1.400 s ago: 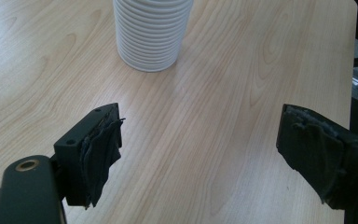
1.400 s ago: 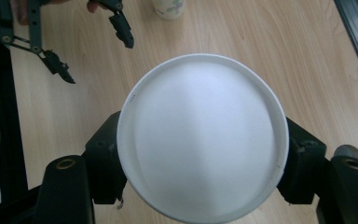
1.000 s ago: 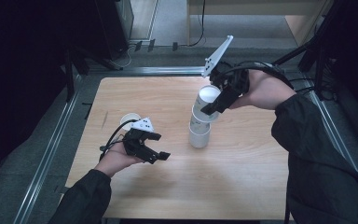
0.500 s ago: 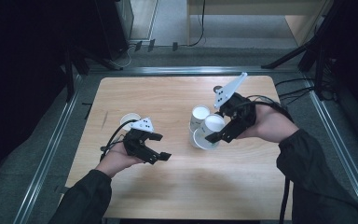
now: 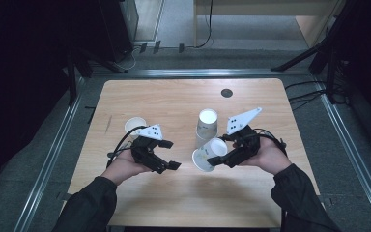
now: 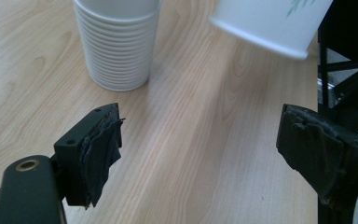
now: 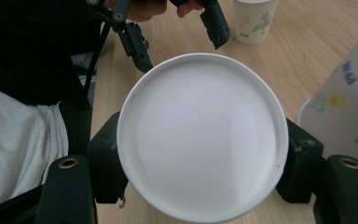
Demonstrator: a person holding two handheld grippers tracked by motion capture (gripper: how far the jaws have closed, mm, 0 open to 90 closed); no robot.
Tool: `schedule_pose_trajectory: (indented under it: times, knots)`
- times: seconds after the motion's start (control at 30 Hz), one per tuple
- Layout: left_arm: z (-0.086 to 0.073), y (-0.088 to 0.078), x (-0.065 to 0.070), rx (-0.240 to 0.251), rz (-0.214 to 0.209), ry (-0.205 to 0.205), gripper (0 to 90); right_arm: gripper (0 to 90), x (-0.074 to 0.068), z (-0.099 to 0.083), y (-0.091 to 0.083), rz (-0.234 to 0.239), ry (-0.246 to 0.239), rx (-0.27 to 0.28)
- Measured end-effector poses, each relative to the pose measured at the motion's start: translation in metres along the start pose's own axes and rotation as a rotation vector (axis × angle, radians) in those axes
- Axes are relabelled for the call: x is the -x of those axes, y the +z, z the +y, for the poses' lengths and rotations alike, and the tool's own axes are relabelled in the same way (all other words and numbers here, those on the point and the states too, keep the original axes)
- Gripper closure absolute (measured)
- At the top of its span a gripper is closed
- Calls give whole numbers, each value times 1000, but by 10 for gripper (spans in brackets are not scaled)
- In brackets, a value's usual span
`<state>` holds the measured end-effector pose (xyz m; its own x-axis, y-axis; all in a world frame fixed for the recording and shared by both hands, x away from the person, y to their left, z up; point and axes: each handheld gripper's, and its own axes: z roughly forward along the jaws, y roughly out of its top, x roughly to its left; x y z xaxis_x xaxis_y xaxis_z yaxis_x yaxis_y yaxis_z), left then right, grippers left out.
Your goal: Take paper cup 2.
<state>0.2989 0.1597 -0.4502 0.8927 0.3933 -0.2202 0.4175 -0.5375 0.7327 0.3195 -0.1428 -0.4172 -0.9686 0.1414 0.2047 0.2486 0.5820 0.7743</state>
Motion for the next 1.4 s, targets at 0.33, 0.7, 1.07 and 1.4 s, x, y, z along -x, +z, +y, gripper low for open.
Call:
schedule_pose_trajectory:
  times: [0.33,0.7,1.07,1.4]
  knots:
    - [5,6,8,8,-59,42,143,328,1,-12,16,33,15,93]
    - [10,10,9,31,-120,69,157,329,-1,-18,33,58,15,101]
    - [13,24,12,-1,-164,97,157,329,-1,-15,43,97,32,107]
    - [14,29,14,-21,-180,106,156,329,-4,-12,45,116,41,115]
